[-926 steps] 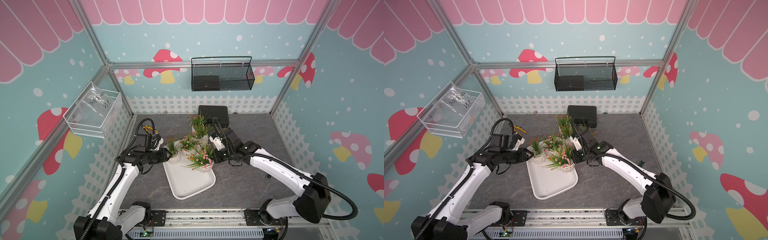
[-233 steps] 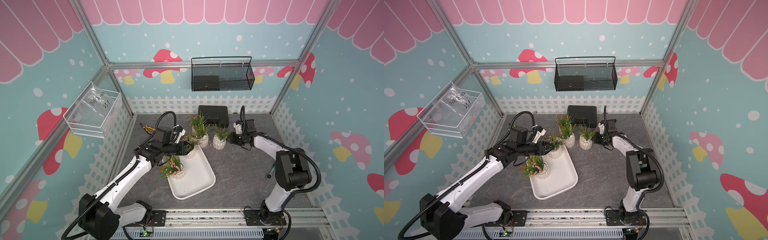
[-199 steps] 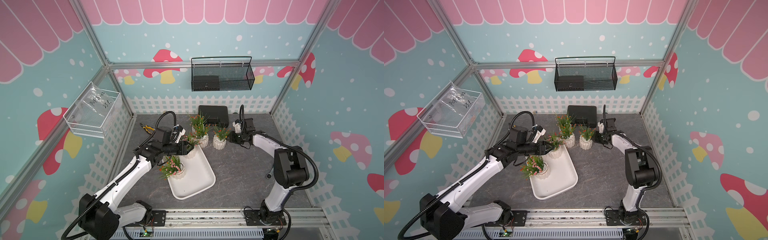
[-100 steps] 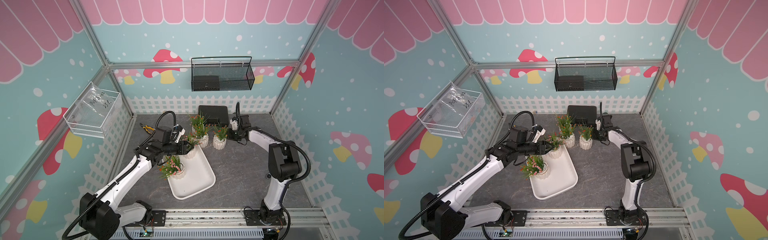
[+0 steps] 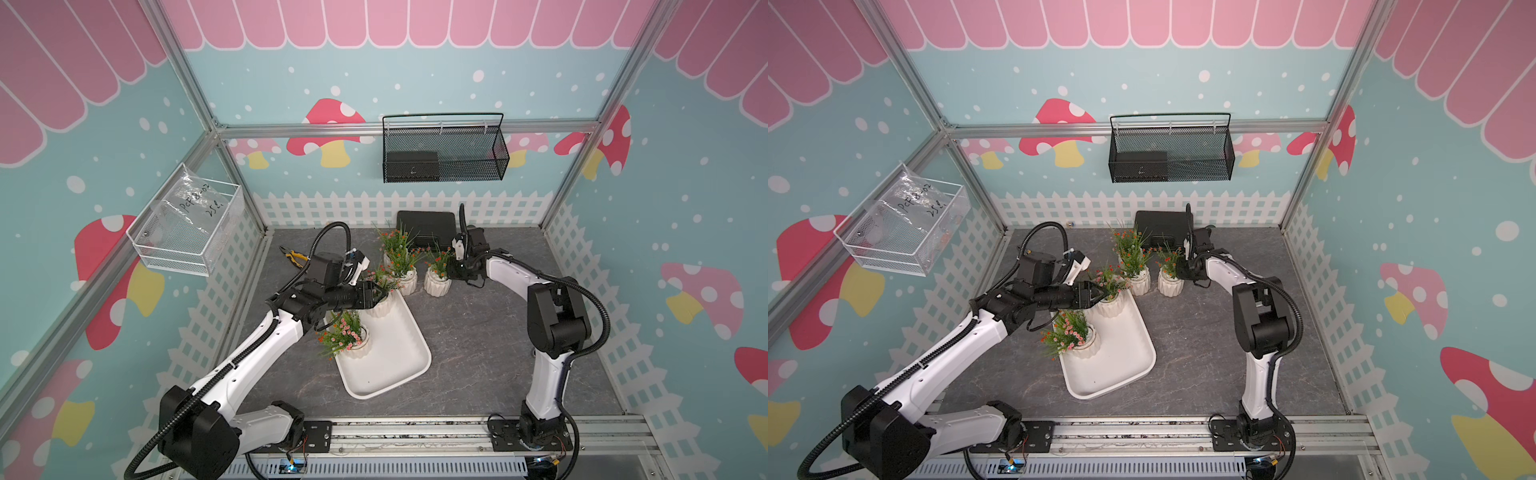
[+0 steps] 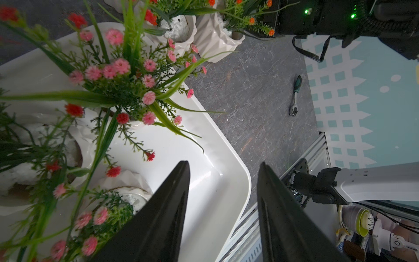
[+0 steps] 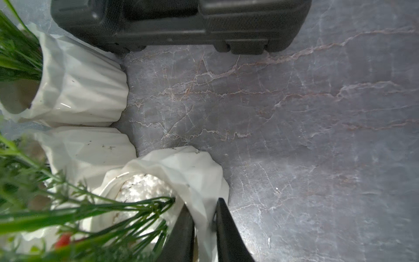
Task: Put the potted gypsophila into the storage box
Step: Pick up the baby's breath potted plant from the center of the board.
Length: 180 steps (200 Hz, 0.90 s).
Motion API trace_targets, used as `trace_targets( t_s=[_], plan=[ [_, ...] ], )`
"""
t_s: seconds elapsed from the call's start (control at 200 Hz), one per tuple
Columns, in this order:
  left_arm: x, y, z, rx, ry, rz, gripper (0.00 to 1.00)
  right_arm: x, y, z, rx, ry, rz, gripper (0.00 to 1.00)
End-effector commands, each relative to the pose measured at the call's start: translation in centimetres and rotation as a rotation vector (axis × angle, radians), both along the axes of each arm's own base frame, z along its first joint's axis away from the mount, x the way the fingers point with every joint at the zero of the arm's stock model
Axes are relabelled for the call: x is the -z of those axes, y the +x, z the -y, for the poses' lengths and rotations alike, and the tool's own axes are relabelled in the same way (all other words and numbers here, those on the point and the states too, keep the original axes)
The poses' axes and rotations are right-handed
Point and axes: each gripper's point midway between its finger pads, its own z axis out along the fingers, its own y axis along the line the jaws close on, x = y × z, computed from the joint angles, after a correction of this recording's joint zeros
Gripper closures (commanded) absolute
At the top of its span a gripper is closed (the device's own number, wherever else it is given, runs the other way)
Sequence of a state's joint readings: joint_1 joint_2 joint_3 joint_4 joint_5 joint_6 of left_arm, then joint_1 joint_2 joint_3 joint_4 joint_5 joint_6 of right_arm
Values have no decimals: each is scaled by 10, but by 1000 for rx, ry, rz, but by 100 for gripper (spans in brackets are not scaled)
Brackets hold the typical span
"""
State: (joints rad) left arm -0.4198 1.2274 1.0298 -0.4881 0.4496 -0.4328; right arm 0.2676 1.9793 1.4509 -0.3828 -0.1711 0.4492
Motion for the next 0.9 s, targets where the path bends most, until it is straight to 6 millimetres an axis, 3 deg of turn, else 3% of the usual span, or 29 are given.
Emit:
trace_targets(
  t_s=[0.0, 0.245, 0.28, 0.515, 0.896],
  plan=[
    [0, 0, 0, 0, -14, -4, 50, 13, -10, 0, -7, -34, -49, 83],
    [0, -1, 0, 1, -15, -6, 51, -10, -18, 3, 0, -27, -5, 91],
    [0, -1, 0, 3, -15, -5, 51, -26, -20, 3, 0, -16, 28, 91],
    [0, -2, -1, 0, -10, -5, 51, -58, -33, 7, 5, 2, 88, 95],
    [-3, -5, -5, -10, -1, 4, 51, -106, -75, 13, -30, 50, 184, 93]
  ],
)
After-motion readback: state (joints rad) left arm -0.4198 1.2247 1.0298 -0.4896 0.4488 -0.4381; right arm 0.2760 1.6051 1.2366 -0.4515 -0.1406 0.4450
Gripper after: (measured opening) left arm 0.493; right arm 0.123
